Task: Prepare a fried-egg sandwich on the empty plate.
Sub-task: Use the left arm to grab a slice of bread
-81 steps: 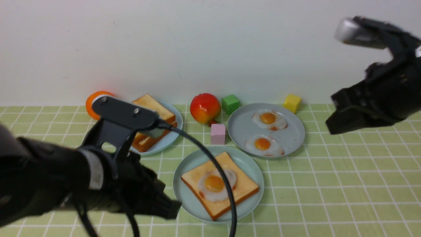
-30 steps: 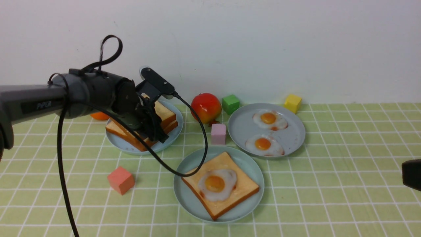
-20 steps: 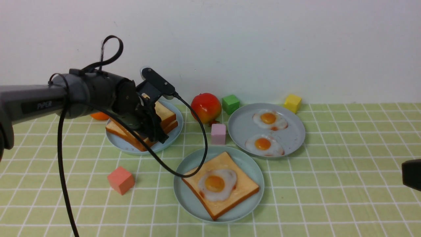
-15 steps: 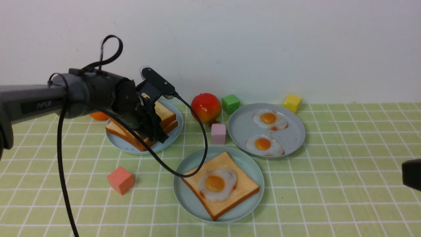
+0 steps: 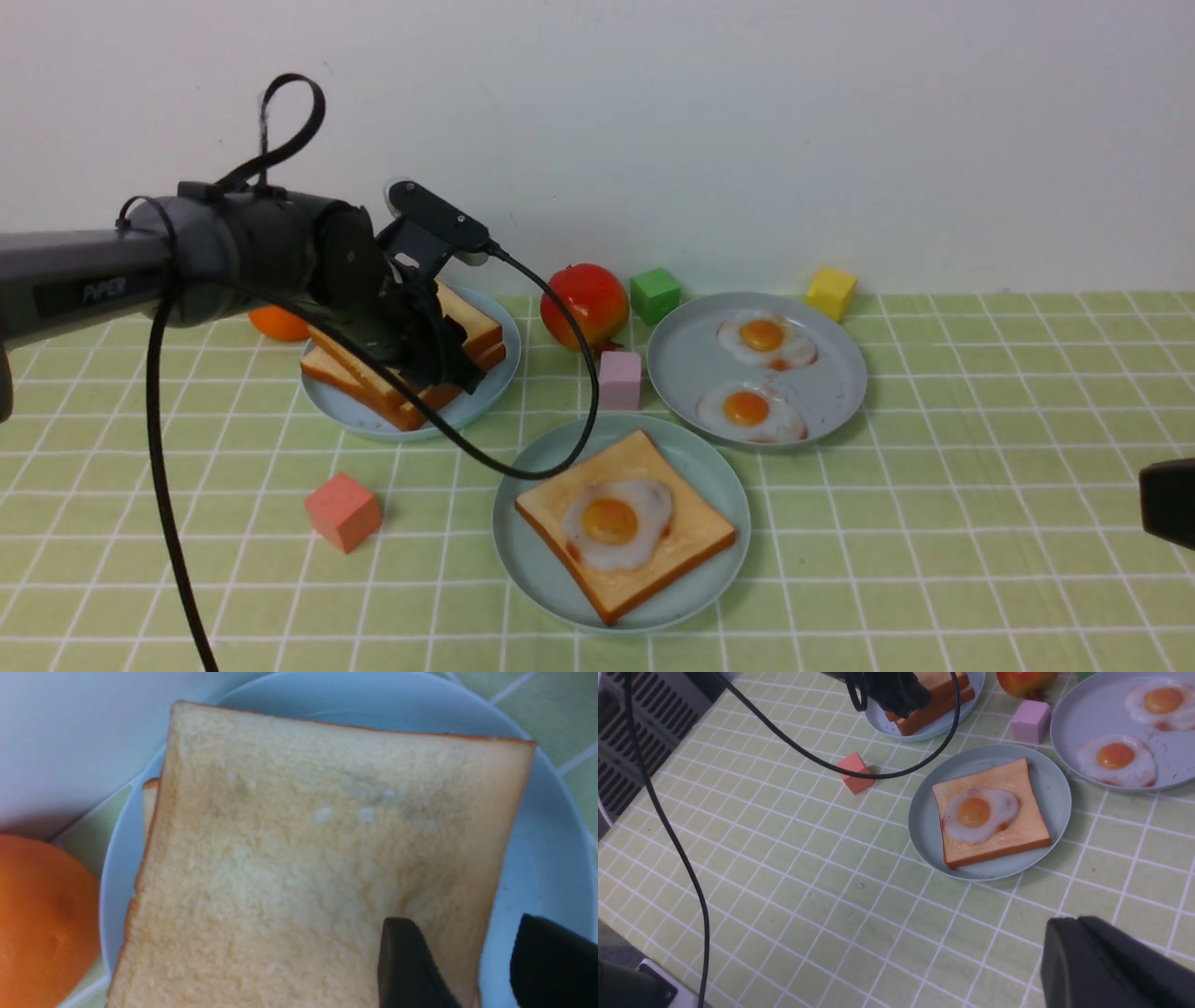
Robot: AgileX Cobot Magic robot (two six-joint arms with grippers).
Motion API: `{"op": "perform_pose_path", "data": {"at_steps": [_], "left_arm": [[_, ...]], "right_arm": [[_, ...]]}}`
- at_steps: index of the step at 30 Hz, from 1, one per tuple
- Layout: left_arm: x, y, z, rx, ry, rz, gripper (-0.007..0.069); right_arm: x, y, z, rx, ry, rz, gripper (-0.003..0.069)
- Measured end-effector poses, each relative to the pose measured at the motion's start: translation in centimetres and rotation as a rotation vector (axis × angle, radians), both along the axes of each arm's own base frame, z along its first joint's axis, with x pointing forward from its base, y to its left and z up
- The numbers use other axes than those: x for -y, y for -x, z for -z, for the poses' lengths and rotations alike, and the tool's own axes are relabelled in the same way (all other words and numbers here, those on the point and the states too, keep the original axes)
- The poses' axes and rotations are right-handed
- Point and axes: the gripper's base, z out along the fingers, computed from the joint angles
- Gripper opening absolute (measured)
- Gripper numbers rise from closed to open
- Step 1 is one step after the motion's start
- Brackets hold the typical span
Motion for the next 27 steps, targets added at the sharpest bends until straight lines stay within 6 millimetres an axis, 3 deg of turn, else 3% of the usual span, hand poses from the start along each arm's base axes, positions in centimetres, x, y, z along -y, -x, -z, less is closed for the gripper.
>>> {"op": "perform_pose_path", "data": {"at_steps": [11, 21, 27], "left_arm": [[-0.08, 0.02, -0.05, 0.006, -0.017, 0.009, 0.0321], [-0.14, -0.22, 0.62, 0.013, -0.049, 0.028, 0.0202], [-0.13, -0.26, 0.75, 0.012, -0.049, 0.028, 0.0212]], "right_arm": [[-0.01, 0.01, 0.0, -0.001, -0.002, -0.001, 0.0039], [-0.01, 0.01, 0.02, -0.002, -0.001, -0.001, 0.0045], [-0.01, 0.01, 0.02, -0.003, -0.002, -0.001, 0.0045]]}}
